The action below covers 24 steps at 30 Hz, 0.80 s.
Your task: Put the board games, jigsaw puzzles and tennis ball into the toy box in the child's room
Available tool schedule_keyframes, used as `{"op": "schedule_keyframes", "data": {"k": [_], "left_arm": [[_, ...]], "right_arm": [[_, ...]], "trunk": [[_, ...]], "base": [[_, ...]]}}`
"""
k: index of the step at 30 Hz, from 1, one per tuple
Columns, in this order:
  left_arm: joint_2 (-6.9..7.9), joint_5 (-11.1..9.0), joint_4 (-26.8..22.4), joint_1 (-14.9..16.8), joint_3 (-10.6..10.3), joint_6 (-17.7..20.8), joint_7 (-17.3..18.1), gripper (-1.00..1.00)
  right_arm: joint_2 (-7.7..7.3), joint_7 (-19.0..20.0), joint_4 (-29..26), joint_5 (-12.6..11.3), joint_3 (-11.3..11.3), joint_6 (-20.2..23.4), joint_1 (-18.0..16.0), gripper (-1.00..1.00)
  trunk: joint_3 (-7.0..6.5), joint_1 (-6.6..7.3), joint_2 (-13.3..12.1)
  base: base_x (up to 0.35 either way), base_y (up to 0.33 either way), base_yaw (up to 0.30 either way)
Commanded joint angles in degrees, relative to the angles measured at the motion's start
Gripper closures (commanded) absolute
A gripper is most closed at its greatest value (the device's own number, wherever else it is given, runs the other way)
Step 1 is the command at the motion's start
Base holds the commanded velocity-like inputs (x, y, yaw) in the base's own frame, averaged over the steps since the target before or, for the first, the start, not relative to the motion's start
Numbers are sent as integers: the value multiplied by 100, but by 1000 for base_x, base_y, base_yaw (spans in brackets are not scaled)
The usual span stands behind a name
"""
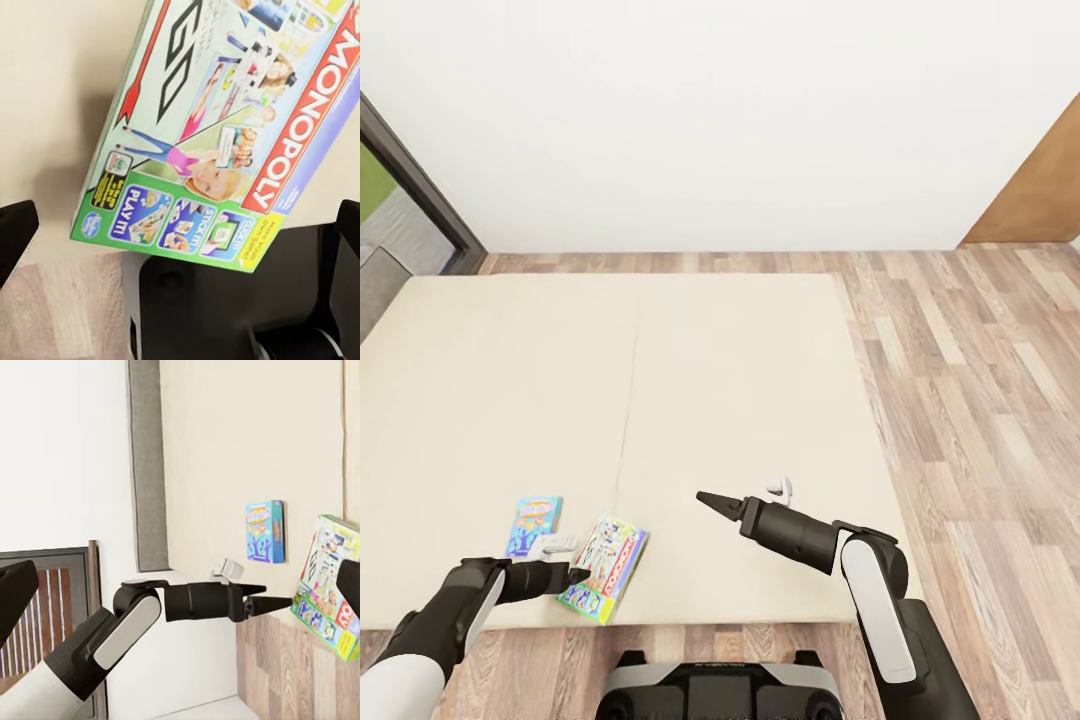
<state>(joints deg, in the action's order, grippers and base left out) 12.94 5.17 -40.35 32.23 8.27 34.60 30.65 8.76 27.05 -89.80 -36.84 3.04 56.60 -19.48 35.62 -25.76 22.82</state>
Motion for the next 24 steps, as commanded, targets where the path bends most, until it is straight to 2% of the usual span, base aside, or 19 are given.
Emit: {"op": "schedule_keyframes", "data": {"k": [1,11,24], "left_arm": [[-7,54,-7,3,25,-10,26,-100],[-36,54,-7,3,13,-178,-203,-100],[-44,47,-7,3,8,-198,-231,-100]], "right_arm": [[3,38,-3,35,-7,22,-3,-100],[3,38,6,36,-5,18,-3,-100],[4,38,6,36,-5,18,-3,-100]], "trunk": [[17,-3,9],[111,-3,9],[232,-3,9]], "base": [[0,0,0],[0,0,0],[0,0,0]]}}
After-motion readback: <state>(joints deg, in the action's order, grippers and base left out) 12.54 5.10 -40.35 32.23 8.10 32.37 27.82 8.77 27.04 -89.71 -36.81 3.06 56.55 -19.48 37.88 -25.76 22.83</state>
